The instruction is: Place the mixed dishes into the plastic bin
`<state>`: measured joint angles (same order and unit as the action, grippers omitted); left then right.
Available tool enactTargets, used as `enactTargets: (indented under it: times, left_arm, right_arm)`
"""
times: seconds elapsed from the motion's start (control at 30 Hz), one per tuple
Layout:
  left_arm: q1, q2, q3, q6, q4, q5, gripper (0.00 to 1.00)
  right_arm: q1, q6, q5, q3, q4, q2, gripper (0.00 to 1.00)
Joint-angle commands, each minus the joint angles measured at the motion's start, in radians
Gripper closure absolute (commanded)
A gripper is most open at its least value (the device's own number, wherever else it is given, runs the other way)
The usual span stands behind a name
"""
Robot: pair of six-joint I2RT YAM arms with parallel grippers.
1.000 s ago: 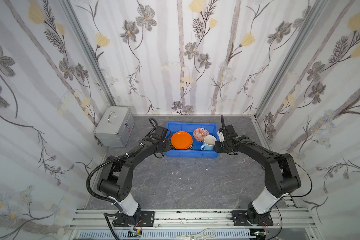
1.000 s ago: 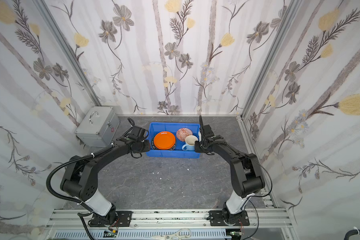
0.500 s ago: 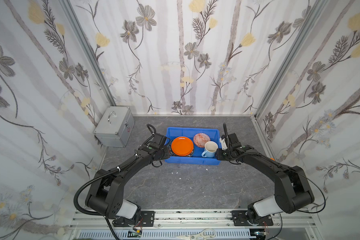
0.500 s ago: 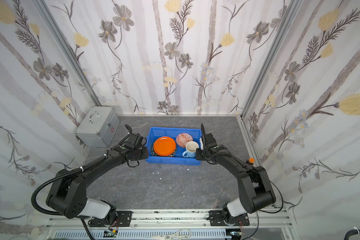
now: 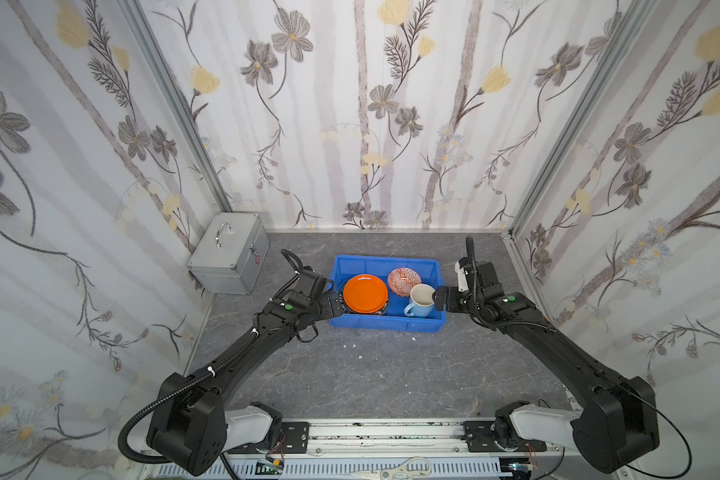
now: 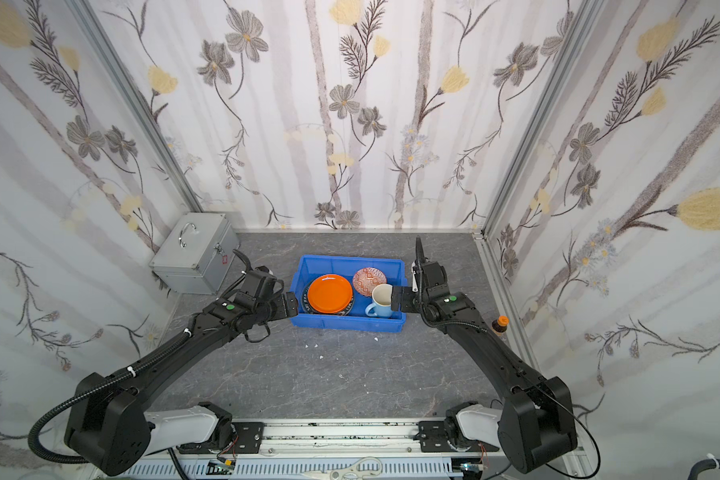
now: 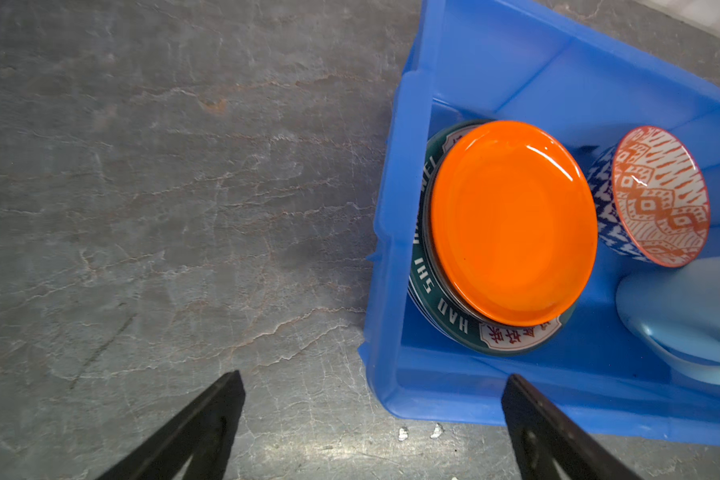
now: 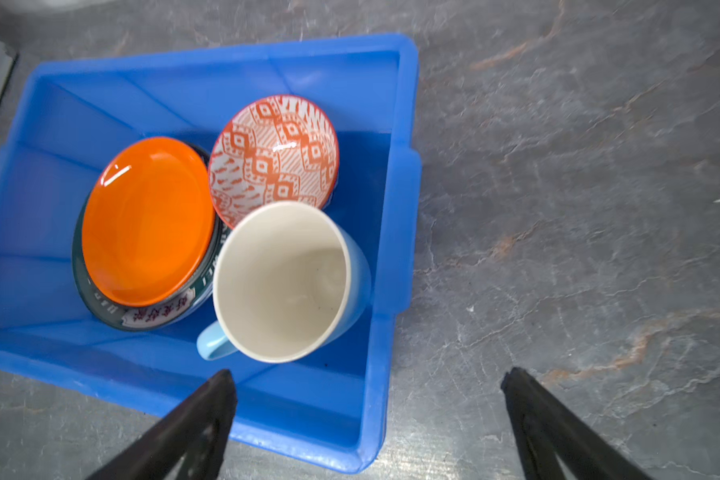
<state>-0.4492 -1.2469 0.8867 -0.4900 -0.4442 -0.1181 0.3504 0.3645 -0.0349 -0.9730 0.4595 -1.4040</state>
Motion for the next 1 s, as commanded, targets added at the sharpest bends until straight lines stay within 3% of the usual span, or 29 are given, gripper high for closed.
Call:
enactTargets:
  times: [0.0,0.17,0.37,0.47,0.57,0.67,0.83,0.97]
  left_arm:
    - [0.015,0.027,-0.008,0.065,0.037,-0.173,0.00]
    - [0.069,0.059,-0.107,0.236,0.278,-0.331,0.00]
    - [0.213,0.020,-0.263,0.375,0.585,-0.337,0.00]
    - [0.262,-0.008,-0.338,0.436,0.708,-0.326,0.00]
    - [0.304,-0.009,-0.434,0.484,0.879,-0.264,0.00]
    - [0.353,-0.009,-0.493,0.455,1.001,-0.193,0.00]
    - [0.432,-0.108,-0.523,0.403,1.180,-0.121,0.00]
    - [0.442,-0.168,-0.532,0.424,1.282,-0.063,0.00]
  right_arm:
    - [-0.023,-0.002,-0.111,-0.038,-0.005,0.012,0.00]
    - [-0.113,-0.028,-0.124,-0.015,-0.155,0.056,0.00]
    - [-0.199,-0.187,0.002,0.158,-0.535,0.162,0.00]
    - [-0.205,-0.235,-0.024,0.326,-0.802,0.230,0.00]
    - [-0.222,-0.254,-0.060,0.395,-0.918,0.233,0.00]
    - [-0.243,-0.274,-0.105,0.433,-0.975,0.201,0.00]
    - [-0.296,-0.295,-0.080,0.546,-1.183,0.143,0.00]
    - [-0.336,-0.295,-0.064,0.627,-1.369,0.102,0.00]
